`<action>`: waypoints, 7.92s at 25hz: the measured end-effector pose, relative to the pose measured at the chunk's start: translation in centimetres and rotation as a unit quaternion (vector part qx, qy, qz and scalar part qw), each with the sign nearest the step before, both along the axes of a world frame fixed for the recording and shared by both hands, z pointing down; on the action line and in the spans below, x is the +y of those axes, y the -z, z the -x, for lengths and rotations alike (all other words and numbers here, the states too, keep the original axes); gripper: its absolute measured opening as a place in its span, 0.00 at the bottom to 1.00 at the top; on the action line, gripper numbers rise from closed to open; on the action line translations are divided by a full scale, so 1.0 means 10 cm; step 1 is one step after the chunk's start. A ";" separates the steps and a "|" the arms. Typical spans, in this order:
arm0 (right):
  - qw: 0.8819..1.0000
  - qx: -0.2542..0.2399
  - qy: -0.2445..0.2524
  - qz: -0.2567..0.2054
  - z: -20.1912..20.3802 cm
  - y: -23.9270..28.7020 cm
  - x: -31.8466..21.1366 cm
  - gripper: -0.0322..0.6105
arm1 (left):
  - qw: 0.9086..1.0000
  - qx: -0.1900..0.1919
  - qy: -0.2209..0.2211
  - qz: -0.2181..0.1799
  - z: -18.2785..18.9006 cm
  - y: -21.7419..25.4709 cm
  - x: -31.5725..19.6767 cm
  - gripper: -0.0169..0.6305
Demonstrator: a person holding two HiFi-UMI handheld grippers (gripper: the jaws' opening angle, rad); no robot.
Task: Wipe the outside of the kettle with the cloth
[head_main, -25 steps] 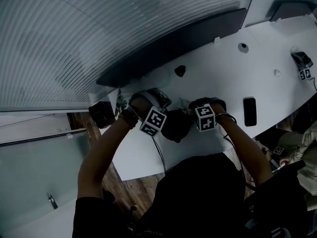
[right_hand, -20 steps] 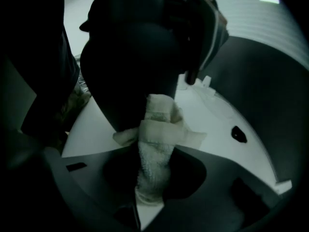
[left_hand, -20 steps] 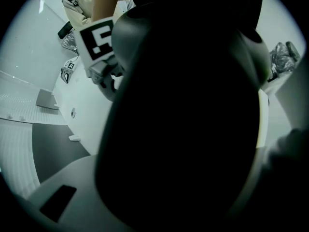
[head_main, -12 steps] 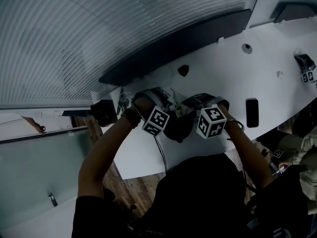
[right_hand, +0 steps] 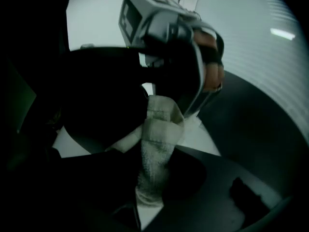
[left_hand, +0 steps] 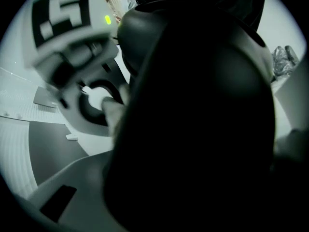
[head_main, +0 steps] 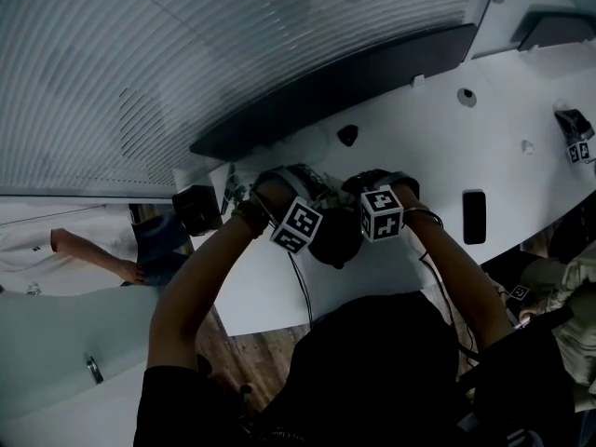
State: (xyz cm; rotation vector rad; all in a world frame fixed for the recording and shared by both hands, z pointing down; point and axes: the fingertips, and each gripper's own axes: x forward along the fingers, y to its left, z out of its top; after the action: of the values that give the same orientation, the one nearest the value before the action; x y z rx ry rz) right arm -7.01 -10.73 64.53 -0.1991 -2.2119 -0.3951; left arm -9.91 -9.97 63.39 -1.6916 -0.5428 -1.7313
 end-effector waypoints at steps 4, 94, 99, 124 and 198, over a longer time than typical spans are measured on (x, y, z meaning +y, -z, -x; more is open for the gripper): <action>0.996 0.061 -0.022 0.068 -0.12 -0.64 0.07 0.20 | 1.000 0.002 0.004 0.000 -0.01 0.00 0.00 0.23; 0.988 0.096 -0.099 0.063 -0.46 -0.76 1.03 0.20 | 0.852 -0.030 0.517 0.076 0.81 0.02 1.13 0.22; 0.985 0.022 -0.156 0.063 -0.65 -0.07 1.06 0.20 | 0.809 -0.016 0.578 0.107 0.76 0.03 1.31 0.22; 0.978 0.067 -0.173 0.099 -0.55 -0.54 1.23 0.20 | 0.734 -0.024 0.666 0.128 0.51 0.00 1.69 0.22; 0.860 -0.400 -0.283 0.143 -0.55 2.33 2.23 0.20 | 0.476 0.715 0.511 0.027 0.25 2.22 2.12 0.03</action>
State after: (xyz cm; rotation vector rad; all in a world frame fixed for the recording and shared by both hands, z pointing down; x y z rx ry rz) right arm -1.54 11.55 41.25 0.5625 -2.9835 0.2453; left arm -12.37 11.19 41.14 -2.9058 1.4459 -0.0416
